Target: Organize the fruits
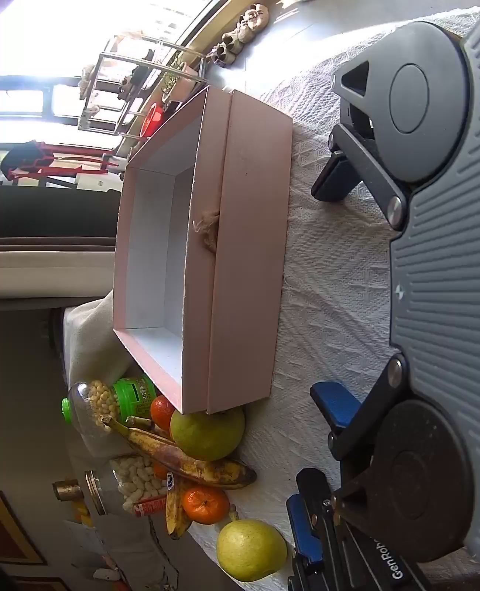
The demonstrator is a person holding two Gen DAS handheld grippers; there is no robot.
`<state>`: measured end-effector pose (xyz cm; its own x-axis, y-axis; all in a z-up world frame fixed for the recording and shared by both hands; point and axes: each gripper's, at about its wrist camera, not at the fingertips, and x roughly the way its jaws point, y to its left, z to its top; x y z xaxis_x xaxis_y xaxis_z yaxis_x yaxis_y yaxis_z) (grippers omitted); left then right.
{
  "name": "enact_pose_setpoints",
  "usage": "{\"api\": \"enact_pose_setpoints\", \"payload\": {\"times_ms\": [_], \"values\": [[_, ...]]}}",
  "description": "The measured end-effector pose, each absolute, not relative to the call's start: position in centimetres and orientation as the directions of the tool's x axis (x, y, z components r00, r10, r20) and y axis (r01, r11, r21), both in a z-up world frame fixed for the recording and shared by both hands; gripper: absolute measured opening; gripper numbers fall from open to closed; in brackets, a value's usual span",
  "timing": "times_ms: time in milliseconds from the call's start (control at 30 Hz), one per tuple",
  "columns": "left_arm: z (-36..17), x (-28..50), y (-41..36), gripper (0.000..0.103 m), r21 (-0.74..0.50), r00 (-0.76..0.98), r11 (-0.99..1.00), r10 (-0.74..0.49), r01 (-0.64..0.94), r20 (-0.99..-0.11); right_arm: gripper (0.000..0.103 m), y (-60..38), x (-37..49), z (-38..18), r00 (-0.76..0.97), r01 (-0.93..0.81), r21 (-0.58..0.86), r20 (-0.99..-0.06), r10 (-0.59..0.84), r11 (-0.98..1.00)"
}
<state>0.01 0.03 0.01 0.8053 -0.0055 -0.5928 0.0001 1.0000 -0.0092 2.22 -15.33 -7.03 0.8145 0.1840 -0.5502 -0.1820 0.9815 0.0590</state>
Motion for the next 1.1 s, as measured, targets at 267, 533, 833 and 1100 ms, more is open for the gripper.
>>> {"api": "enact_pose_setpoints", "payload": {"times_ms": [267, 533, 833, 1100], "values": [[0.06, 0.22, 0.42, 0.025, -0.014, 0.805, 1.000, -0.009, 0.002, -0.593, 0.103, -15.28, 2.62, -7.01, 0.811, -0.182, 0.051, -0.556, 0.179, 0.982], [0.01, 0.01, 0.08, 0.025, -0.008, 0.807, 1.000, -0.005, 0.000, -0.590, 0.103, -15.30, 2.15, -7.08, 0.816, -0.182, 0.056, -0.548, 0.183, 0.982], [0.01, 0.02, 0.07, 0.025, -0.006, 0.808, 1.000, -0.004, 0.000, -0.589, 0.103, -15.32, 2.16, -7.10, 0.816, -0.182, 0.056, -0.548, 0.183, 0.982], [0.01, 0.04, 0.17, 0.025, -0.009, 0.808, 1.000, -0.005, 0.000, -0.589, 0.103, -15.29, 2.16, -7.12, 0.816, -0.182, 0.056, -0.548, 0.183, 0.982]]}}
